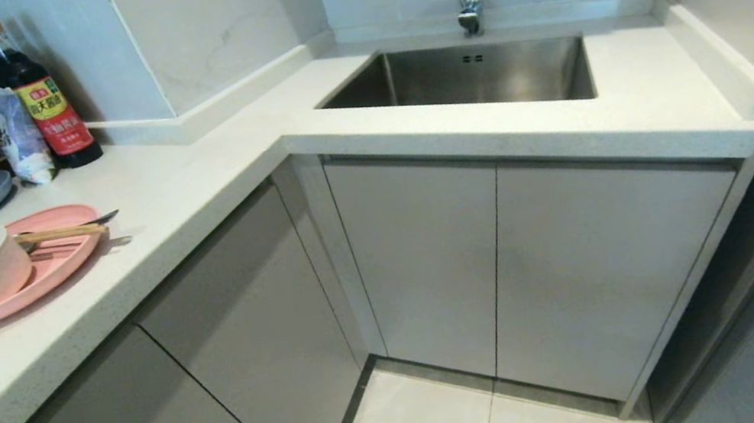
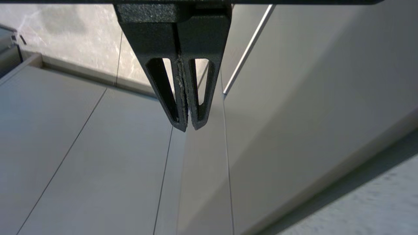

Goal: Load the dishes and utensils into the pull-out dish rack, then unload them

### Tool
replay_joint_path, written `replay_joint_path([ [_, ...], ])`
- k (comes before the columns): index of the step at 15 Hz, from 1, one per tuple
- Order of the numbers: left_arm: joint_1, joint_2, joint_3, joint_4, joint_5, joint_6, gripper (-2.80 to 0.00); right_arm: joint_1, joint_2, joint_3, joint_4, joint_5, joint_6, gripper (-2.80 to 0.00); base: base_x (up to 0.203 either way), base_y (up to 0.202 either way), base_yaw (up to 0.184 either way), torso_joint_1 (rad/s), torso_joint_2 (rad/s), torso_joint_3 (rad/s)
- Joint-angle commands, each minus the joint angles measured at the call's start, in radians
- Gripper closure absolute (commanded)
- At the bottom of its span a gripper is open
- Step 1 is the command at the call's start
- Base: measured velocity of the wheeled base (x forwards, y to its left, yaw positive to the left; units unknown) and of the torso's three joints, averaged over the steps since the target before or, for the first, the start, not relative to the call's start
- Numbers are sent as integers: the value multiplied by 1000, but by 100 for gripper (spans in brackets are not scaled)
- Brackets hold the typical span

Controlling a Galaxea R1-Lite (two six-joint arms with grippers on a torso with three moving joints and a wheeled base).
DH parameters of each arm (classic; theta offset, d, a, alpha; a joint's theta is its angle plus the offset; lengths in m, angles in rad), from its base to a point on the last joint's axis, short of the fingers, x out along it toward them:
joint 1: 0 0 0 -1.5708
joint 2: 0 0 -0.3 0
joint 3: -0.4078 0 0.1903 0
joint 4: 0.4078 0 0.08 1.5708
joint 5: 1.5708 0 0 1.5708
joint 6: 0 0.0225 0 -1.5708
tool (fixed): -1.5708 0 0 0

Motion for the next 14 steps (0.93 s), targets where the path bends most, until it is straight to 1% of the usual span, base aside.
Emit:
replay_joint_path([
  [1, 0, 2, 0, 0, 0, -2, 0, 0, 0, 0, 0, 0, 0, 0, 0, 0, 0, 0, 6, 202],
  [14, 0, 2, 0, 0, -4, 0, 0, 0, 0, 0, -1, 0, 0, 0, 0, 0, 0, 4, 1, 204],
])
